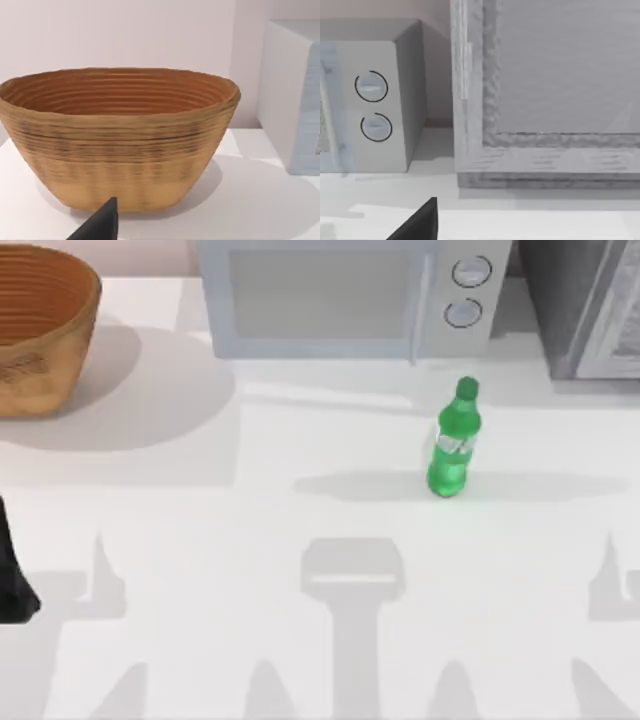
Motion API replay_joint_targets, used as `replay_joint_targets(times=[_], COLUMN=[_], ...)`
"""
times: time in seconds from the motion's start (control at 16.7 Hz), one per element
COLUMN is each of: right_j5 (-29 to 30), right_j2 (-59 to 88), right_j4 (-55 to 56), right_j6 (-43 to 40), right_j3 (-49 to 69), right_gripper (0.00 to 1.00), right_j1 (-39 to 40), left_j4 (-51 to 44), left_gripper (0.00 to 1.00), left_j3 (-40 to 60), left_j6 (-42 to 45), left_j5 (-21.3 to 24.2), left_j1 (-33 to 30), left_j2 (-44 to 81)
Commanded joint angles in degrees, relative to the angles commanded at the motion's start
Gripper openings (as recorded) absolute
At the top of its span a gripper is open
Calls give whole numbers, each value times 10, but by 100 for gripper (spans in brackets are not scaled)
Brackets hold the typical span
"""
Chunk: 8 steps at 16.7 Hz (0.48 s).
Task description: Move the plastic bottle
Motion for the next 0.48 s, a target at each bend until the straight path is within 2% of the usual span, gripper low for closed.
replay_joint_targets(times=[0.24,0.48], right_j5=[0,0], right_j2=[0,0], right_j4=[0,0], right_j6=[0,0], right_j3=[0,0], right_gripper=[100,100], right_j1=[0,0], left_j4=[17,109], left_gripper=[100,100], left_j3=[9,53], left_j6=[-1,-3], left_j5=[2,9], left_j1=[-9,-54], left_j2=[17,124])
